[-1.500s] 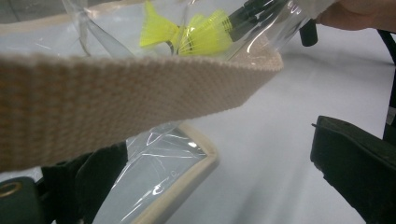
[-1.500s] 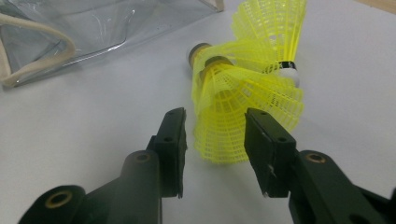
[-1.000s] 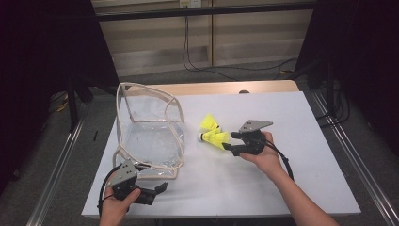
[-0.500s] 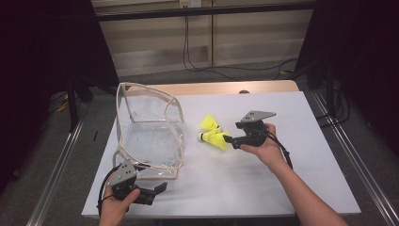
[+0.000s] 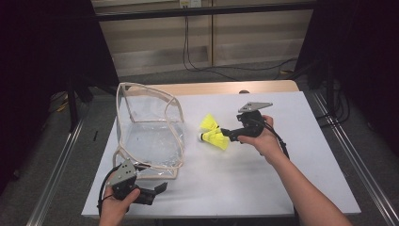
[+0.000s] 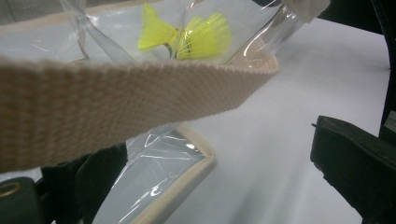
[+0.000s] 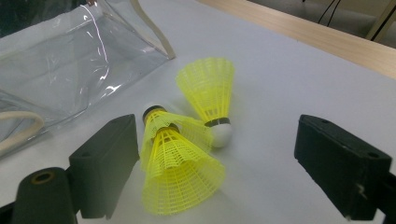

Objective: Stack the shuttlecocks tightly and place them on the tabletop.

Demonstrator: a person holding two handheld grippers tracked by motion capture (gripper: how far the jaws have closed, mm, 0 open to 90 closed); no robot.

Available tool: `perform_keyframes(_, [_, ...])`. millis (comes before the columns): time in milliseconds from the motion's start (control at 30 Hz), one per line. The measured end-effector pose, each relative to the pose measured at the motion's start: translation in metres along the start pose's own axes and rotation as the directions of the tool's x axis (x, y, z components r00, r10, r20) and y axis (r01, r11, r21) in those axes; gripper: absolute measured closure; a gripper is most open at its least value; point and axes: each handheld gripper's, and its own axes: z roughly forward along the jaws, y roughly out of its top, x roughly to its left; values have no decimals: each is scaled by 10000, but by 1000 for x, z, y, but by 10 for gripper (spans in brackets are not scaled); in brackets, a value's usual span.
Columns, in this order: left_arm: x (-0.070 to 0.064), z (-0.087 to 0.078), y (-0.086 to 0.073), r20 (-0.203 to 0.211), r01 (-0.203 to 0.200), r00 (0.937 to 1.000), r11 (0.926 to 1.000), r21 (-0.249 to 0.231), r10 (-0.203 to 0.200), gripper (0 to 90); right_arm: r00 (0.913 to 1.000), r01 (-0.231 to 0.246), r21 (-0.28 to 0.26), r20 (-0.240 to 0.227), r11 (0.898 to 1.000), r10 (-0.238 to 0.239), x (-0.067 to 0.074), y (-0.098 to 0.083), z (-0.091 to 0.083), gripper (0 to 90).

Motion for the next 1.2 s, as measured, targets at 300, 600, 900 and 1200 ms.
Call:
perform_keyframes(300, [1, -1, 0, 10, 35, 10000, 10000, -48, -35, 39, 9995, -235, 38, 194, 9997, 234, -3, 4, 11, 103])
perform_keyframes(600, [0, 0, 0, 38, -2, 10000, 10000, -24, 2, 39, 9995, -119, 72, 310, 9999, 116, -2, 14, 19, 71])
perform_keyframes(900, [0, 1, 0, 54, -5, 10000, 10000, -22, 5, 38, 9981, -158, 263, 604, 9995, 141, -3, 19, 29, 58])
perform_keyframes(1200, [0, 1, 0, 91, 31, 10000, 10000, -33, -31, 39, 9974, -179, 481, 705, 9987, 145, -4, 26, 36, 57])
